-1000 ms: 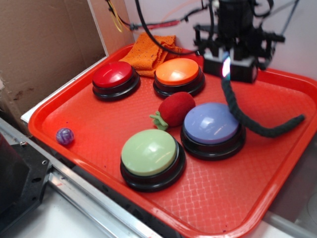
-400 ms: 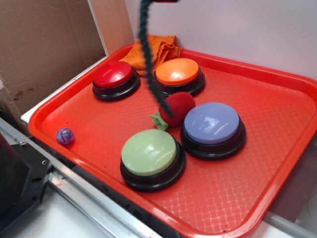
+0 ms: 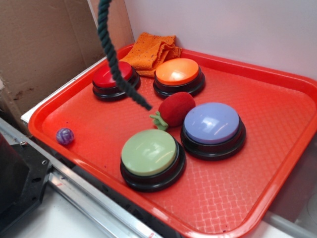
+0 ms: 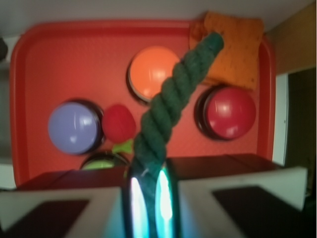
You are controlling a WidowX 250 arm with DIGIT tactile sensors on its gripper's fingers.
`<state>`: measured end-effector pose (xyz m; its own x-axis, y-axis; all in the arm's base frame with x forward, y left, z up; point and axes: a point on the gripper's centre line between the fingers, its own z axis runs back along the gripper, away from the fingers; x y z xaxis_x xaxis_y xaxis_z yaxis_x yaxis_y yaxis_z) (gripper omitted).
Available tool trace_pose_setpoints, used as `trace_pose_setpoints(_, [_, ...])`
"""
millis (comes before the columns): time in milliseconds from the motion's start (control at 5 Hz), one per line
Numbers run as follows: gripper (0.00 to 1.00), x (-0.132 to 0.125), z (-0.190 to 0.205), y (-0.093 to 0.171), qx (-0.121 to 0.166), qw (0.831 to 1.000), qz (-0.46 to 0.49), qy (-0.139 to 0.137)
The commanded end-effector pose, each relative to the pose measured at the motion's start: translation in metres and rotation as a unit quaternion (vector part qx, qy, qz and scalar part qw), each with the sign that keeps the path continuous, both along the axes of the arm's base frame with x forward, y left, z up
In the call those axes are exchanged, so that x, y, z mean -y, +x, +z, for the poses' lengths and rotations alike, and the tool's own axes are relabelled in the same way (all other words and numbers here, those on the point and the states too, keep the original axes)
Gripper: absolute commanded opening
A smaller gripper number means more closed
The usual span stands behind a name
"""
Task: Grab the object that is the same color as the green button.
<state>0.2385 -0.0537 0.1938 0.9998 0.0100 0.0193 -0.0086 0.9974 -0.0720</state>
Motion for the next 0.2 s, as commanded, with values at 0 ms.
trace_pose_setpoints(0, [0.00,-0.0061,0.0092,0.0159,0.014,1.000,-0.022,-0.007])
